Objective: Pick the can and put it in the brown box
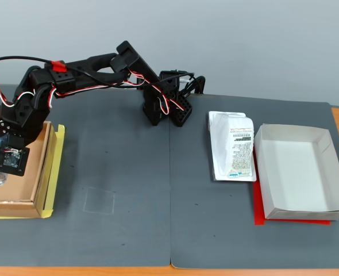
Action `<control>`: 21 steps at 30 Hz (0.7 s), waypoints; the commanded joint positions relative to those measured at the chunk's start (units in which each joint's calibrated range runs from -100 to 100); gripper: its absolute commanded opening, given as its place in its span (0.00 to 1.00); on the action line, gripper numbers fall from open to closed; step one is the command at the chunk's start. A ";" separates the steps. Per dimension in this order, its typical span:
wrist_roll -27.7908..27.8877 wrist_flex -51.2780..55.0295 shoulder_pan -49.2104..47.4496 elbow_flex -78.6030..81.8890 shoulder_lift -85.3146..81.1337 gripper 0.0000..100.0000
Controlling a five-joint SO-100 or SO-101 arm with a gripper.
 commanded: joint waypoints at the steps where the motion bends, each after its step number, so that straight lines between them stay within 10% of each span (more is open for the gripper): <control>1: 0.28 -1.05 0.02 -2.74 -0.24 0.25; 6: 0.07 -0.19 -0.30 -2.47 -0.15 0.44; 13: -0.09 -0.19 -0.63 2.24 -3.45 0.44; 21: -8.90 -0.36 -3.39 19.61 -21.92 0.17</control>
